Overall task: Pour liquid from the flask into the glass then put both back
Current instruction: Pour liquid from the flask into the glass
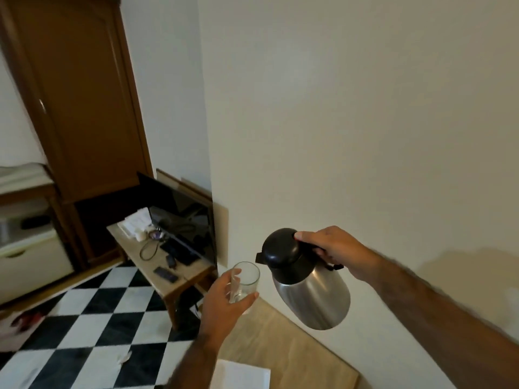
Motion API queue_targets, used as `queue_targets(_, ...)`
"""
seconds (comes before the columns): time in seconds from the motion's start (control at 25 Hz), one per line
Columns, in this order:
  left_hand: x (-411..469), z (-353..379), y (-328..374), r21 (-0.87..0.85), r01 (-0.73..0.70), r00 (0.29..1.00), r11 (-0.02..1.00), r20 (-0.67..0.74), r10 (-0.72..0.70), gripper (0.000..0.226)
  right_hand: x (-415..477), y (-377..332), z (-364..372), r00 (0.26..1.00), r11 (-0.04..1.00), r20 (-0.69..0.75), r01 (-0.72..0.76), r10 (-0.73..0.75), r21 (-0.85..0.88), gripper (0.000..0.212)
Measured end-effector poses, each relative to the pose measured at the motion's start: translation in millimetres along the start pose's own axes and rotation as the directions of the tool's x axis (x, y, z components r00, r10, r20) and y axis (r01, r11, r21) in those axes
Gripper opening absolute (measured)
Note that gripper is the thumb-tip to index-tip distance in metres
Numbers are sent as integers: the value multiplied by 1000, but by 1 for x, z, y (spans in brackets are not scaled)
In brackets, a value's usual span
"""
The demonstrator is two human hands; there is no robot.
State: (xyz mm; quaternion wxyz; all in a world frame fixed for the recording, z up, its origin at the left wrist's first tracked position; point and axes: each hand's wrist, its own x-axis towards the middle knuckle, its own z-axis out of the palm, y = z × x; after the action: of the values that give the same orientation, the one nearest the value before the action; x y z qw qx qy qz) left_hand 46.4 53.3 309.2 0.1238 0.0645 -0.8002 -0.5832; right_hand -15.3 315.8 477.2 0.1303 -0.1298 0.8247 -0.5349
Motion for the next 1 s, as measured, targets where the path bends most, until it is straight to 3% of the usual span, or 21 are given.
queue_targets(0.32, -3, -34, 57, -6, -37, 999, 999, -29, 37, 67, 9, -97, 1, 995, 952, 74, 82, -63, -296, 63)
queue_targets(0.64, -5, -50, 68, -40, -24, 1000, 999, -6, 24, 66, 27, -154, 19, 982, 789, 154, 177, -105, -589, 65)
queue_targets(1.0, -2, -49, 69, -45, 0, 1000, 999, -12, 0, 60, 42, -185, 37, 967, 594, 236, 249, -100, -765, 64)
